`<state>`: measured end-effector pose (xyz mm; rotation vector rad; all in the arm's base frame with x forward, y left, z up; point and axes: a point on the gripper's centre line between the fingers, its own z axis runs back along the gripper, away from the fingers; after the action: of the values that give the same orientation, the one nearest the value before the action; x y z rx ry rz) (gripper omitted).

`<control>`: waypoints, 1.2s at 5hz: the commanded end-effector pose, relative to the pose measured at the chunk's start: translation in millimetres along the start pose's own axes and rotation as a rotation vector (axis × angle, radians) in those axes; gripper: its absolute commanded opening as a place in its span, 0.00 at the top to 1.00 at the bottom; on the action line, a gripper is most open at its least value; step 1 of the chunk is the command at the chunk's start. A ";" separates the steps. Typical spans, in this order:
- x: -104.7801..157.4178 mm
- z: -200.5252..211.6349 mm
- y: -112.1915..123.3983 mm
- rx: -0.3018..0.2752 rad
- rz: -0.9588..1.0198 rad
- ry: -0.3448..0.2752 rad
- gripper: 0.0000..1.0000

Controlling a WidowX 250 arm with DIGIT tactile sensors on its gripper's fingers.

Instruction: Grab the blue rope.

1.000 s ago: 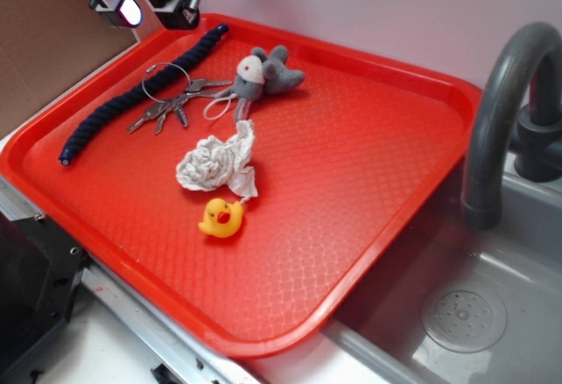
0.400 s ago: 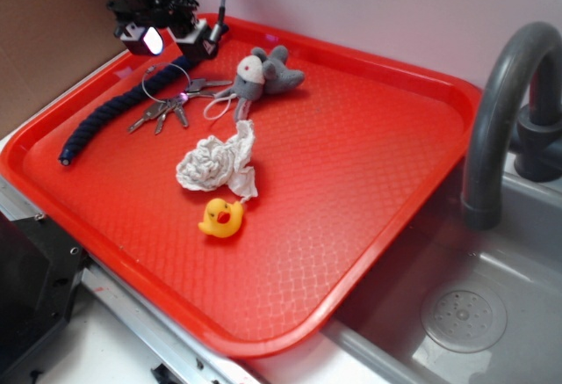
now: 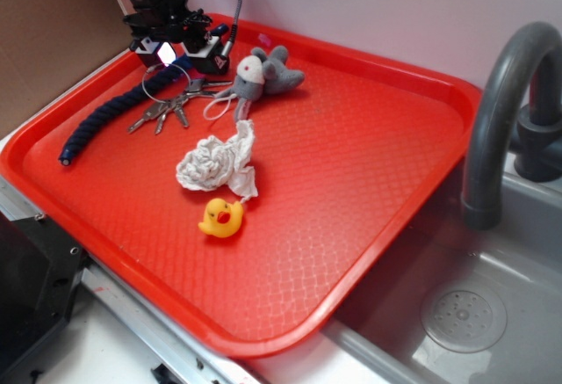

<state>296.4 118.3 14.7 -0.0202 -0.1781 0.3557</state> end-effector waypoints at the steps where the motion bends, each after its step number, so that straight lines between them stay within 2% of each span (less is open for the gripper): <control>1: -4.2 0.8 -5.6 -0.011 -0.005 -0.003 1.00; 2: -5.7 -0.5 -7.5 -0.036 -0.023 0.011 1.00; 4: -15.6 30.8 -22.4 0.035 -0.048 0.000 1.00; 5: -24.3 82.2 -31.5 0.015 -0.043 -0.035 1.00; 6: -36.9 134.4 -49.2 0.020 -0.059 0.000 1.00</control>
<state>245.7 58.7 119.1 -0.0074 -0.0950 0.3209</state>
